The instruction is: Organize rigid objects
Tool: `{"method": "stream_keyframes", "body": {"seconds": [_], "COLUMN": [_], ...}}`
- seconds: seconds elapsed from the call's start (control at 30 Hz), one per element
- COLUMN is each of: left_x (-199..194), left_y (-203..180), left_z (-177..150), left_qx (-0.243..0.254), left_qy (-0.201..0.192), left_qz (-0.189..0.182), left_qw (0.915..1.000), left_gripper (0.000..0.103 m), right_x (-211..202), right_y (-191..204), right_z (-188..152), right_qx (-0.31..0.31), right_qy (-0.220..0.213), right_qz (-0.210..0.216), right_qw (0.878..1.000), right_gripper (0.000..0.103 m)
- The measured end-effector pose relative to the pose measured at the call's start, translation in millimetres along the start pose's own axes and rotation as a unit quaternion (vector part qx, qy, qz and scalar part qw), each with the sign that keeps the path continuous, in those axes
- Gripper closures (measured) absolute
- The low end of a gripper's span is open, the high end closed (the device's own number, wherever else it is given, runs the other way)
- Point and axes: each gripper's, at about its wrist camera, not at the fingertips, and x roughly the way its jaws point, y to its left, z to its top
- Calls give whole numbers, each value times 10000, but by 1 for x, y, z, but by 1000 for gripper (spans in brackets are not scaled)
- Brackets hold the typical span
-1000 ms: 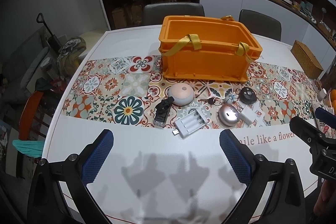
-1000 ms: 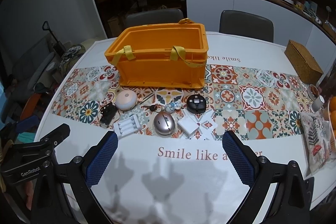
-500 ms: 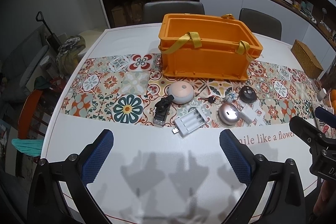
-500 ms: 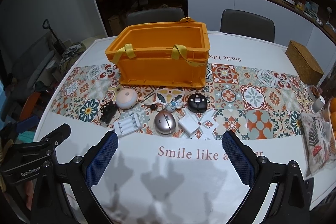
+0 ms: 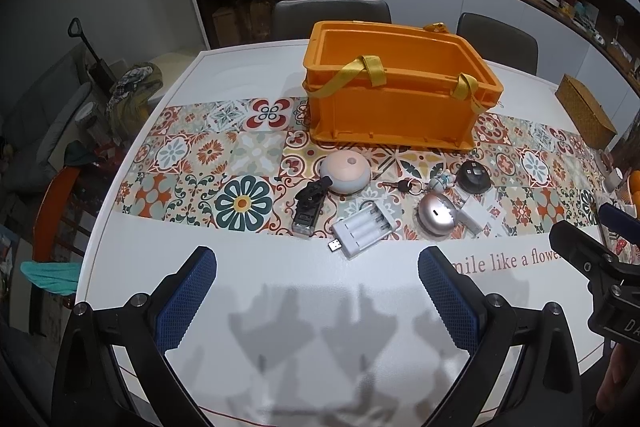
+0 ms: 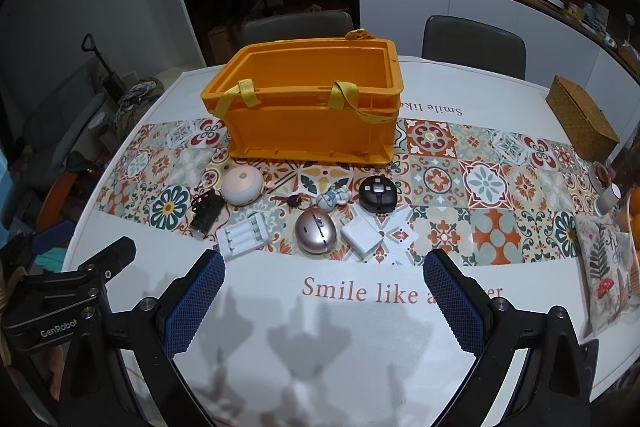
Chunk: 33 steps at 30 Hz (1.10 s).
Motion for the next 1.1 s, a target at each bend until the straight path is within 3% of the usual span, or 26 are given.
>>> {"method": "stream_keyframes", "body": {"seconds": [0.77,1.1], "left_x": [52,85], "left_y": [28,24], "left_z": [9,15], "left_qx": [-267,-241], "left_qy": [522,816], "left_qz": [-129,-190], "left_qw": [9982,9962], "left_gripper": [0,0], "right_x": [55,94], "right_y": [18,20], "right_z": [15,19], "right_qx": [-1,-9], "right_qy": [181,379], "right_qz": [340,592], "right_qw": [9993,9975], "right_gripper": [3,17]}}
